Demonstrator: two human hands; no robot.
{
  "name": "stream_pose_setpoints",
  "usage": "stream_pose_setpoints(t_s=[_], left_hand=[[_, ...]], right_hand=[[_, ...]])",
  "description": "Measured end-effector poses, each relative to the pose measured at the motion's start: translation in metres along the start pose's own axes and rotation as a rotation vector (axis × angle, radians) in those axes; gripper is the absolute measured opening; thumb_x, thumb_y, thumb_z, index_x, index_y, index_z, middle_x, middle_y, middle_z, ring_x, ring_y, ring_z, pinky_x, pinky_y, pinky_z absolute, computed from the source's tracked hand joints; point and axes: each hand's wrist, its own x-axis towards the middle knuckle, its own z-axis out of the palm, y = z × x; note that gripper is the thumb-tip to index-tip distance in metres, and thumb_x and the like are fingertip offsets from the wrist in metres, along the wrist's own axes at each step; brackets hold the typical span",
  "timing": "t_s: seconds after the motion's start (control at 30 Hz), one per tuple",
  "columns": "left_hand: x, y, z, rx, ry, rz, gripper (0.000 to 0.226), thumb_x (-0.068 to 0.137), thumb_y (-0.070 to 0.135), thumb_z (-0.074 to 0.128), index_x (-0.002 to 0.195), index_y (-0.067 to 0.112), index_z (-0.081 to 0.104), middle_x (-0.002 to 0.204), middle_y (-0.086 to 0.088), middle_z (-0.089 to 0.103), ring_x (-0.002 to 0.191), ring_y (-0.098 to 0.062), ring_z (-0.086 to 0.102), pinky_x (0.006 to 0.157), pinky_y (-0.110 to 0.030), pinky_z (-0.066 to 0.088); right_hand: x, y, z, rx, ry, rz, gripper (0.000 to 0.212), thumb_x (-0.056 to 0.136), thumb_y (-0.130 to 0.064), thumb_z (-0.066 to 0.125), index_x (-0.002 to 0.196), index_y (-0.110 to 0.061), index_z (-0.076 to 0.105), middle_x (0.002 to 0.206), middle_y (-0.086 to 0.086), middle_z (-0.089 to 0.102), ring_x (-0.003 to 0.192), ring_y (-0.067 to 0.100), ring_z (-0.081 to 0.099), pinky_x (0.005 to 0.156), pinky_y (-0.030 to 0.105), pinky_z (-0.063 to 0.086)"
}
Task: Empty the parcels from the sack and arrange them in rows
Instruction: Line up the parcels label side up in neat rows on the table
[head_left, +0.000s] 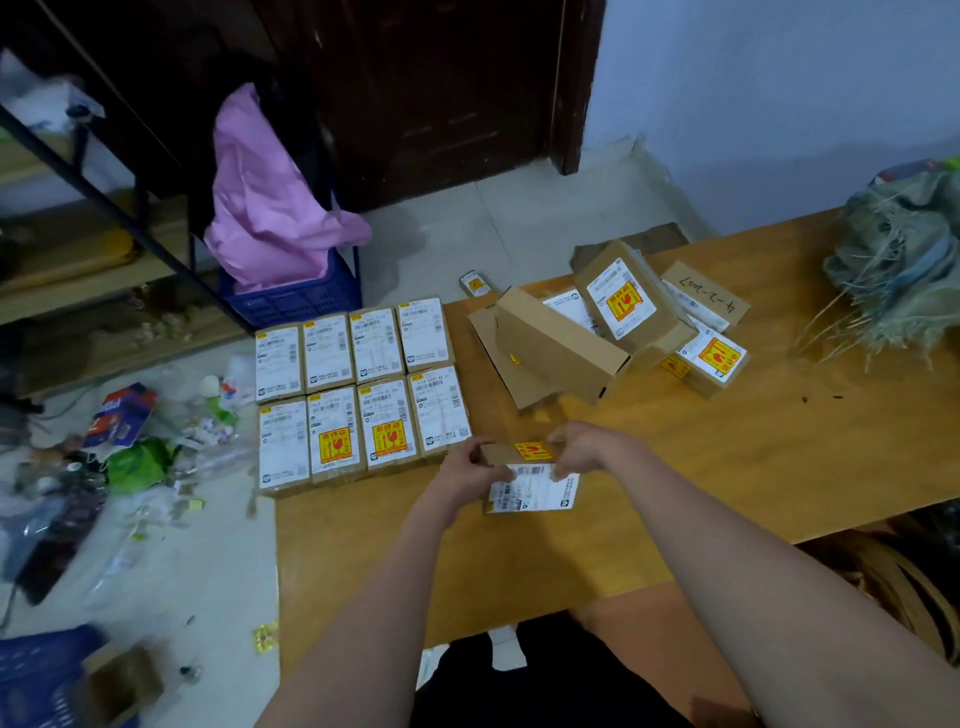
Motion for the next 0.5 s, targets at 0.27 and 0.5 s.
stream_pose_setpoints(t_s=[0.27, 0.5], left_hand=[[-0.023, -0.025, -0.054, -0.055, -0.032, -0.106, 0.049, 0.074, 0.037, 0.084, 0.116, 0.034, 0.059, 0.110, 0.002, 0.070, 0.096, -0.017, 0.068, 0.067, -0.031, 0.053], [-0.040, -0.055, -0.094, -0.186, -0.038, -0.136, 0.043, 0.084, 0.039, 0.074, 0.123, 0.025, 0.061, 0.100, -0.003, 0.076, 0.092, -0.017, 0.071, 0.076, -0.034, 0.056]], right_hand=[[0.001, -0.027, 0.017, 0.281, -0.261, 0.025, 0.077, 0.082, -0.025, 0.079, 0.148, -0.018, 0.040, 0.156, 0.001, 0.033, 0.142, 0.026, 0.034, 0.106, 0.042, 0.044], [-0.004, -0.071, 0.032, 0.315, -0.436, 0.014, 0.087, 0.083, -0.028, 0.078, 0.153, -0.016, 0.028, 0.148, 0.002, 0.048, 0.134, 0.021, 0.045, 0.104, 0.041, 0.047]])
